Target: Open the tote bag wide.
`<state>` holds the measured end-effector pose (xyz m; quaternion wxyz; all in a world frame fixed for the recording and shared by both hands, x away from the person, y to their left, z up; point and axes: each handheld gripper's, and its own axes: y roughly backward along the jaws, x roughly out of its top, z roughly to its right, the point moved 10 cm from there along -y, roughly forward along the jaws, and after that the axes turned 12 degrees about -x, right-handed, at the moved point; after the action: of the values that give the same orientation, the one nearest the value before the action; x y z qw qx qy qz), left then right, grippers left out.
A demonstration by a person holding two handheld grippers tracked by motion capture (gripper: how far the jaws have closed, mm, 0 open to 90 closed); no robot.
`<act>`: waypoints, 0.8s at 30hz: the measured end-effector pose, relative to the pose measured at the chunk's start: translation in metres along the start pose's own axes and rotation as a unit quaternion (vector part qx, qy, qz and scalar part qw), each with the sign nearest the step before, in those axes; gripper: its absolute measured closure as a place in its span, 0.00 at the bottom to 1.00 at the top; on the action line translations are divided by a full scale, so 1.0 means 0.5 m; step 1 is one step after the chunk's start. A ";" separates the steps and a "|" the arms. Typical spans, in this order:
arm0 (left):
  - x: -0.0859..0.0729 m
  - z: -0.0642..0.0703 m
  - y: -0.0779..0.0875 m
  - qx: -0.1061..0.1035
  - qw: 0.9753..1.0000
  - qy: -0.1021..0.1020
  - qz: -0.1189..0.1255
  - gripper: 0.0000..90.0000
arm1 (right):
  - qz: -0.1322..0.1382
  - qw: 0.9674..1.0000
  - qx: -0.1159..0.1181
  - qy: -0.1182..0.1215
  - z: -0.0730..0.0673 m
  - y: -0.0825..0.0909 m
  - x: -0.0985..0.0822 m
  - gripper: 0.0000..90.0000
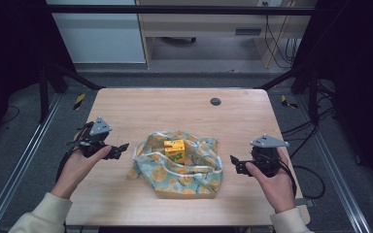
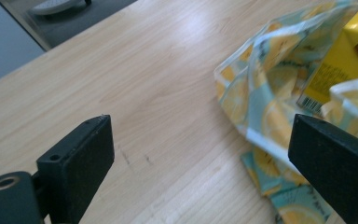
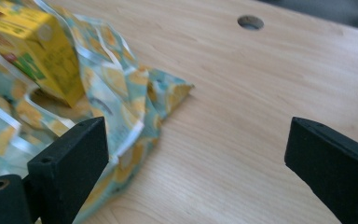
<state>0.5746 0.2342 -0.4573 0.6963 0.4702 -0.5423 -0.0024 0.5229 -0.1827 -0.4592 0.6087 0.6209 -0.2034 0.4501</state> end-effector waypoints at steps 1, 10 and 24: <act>-0.008 -0.004 0.000 0.001 1.000 0.006 0.002 0.07 | -0.005 1.000 -0.001 -0.003 0.005 -0.004 -0.008 0.07; -0.078 -0.047 -0.011 0.011 0.999 0.043 -0.019 0.07 | -0.042 0.999 -0.018 -0.028 0.045 -0.044 -0.067 0.08; -0.177 -0.085 -0.058 0.037 0.994 0.085 -0.066 0.07 | -0.089 0.993 -0.031 -0.075 0.068 -0.122 -0.106 0.11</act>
<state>0.5850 0.2911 -0.5416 0.7203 0.5289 -0.4486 0.0114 0.5550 -0.2197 -0.5319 0.6479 0.6496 -0.2062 0.3401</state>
